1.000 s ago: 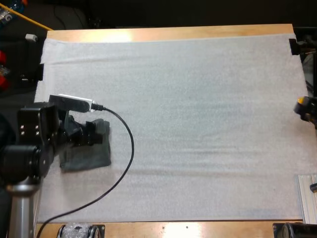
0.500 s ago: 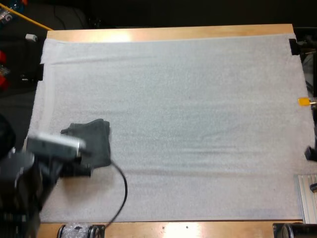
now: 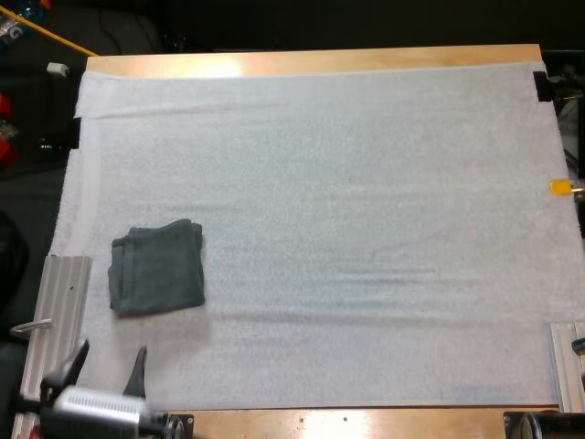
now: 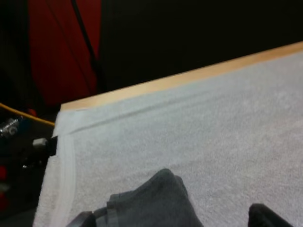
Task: Pick towel from pile, fold and stack
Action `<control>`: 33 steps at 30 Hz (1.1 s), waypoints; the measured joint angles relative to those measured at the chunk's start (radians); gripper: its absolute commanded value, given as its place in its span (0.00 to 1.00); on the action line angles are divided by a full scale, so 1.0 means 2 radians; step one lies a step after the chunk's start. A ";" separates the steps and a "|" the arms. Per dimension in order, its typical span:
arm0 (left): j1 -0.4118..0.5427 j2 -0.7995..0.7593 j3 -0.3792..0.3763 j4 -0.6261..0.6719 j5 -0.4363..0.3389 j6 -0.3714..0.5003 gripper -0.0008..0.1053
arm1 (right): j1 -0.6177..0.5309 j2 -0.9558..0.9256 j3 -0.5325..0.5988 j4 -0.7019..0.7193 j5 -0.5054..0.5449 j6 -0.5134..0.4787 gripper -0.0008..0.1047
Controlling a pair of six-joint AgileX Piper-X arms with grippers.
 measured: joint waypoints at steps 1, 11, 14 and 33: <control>0.000 -0.006 0.000 0.008 0.000 0.000 0.59 | 0.000 -0.009 0.000 0.000 0.000 0.000 0.66; 0.000 -0.008 0.000 0.078 0.000 0.000 0.59 | 0.000 -0.080 0.049 0.008 -0.001 0.015 0.66; 0.000 -0.008 0.001 0.099 0.000 0.000 0.59 | 0.000 -0.077 0.061 0.023 -0.013 0.019 0.66; 0.000 -0.008 0.095 -0.071 0.000 0.000 0.59 | 0.000 -0.077 0.194 -0.071 -0.019 0.019 0.66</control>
